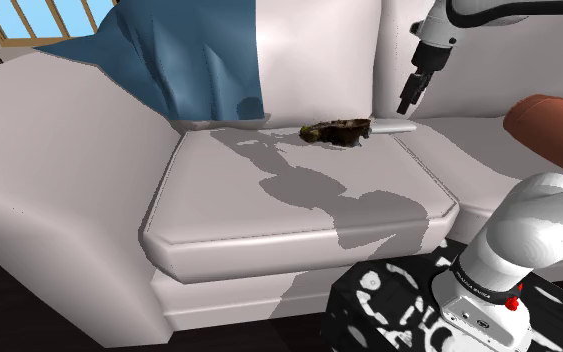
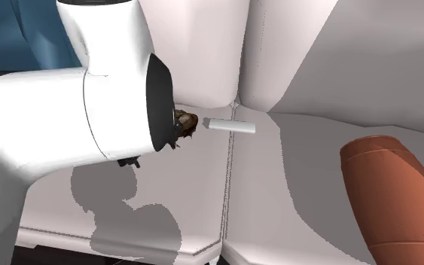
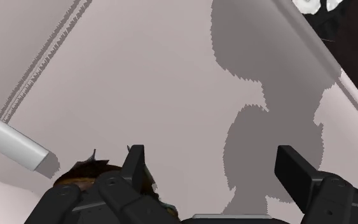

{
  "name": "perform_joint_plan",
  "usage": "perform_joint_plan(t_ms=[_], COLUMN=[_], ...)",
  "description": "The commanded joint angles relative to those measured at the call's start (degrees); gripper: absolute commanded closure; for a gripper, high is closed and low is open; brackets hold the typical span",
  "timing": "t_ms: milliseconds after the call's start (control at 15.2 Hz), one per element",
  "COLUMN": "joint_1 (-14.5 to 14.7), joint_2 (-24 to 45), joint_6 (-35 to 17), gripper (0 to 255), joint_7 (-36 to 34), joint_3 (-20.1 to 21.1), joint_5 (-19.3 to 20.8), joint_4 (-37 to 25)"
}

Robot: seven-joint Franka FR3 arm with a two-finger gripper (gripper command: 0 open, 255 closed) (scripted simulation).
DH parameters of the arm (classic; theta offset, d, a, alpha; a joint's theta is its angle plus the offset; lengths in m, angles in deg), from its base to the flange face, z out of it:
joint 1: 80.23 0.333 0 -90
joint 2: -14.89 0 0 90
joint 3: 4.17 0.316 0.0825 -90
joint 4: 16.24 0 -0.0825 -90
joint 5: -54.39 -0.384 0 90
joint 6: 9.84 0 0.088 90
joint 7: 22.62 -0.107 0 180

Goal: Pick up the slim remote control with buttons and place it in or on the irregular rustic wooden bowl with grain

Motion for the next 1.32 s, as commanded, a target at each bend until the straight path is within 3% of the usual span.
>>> perform_joint_plan(t_ms=[0,330,660,924,1254], joint_1=[0.10,0.89,2.57,4.03,3.77], joint_2=[2.62,10.14,19.91,29.47,43.78], joint_6=[-1.53,-5.04,-8.28,-10.28,-11.09], gripper=[0,0,0,0,0], joint_7=[4.70,15.90,27.69,38.03,52.21], joint_3=[-3.11,-10.54,-17.88,-23.42,-28.19], joint_5=[1.21,2.95,2.22,-1.02,-8.88], joint_4=[-0.56,-3.30,-8.27,-13.78,-22.72])
